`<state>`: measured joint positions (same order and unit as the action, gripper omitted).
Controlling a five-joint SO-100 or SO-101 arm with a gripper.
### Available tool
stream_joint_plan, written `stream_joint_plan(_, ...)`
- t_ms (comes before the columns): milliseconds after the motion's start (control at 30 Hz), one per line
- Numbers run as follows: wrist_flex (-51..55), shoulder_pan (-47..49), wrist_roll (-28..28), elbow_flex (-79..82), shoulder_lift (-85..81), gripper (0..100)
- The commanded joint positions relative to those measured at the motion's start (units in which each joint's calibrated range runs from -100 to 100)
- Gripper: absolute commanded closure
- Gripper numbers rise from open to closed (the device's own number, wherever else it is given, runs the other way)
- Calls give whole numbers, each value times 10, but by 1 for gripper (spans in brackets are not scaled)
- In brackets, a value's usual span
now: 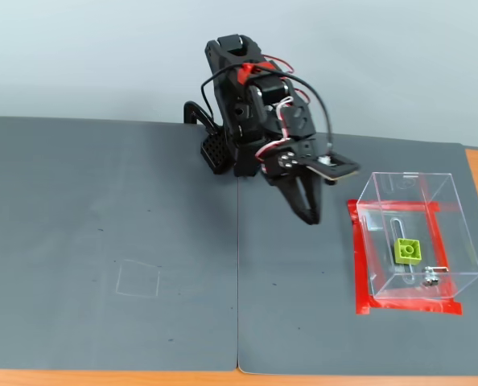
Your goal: Pick the green lego block and place it into the transparent box
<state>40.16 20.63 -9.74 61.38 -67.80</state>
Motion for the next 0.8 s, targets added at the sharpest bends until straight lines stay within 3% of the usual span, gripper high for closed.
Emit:
stream_joint_plan(0,1,-45,2,29,-66,98)
stream_joint_plan(567,-1,-135,47,318,-307,98)
stream_joint_plan(767,-7,-187,58,354,-316,98)
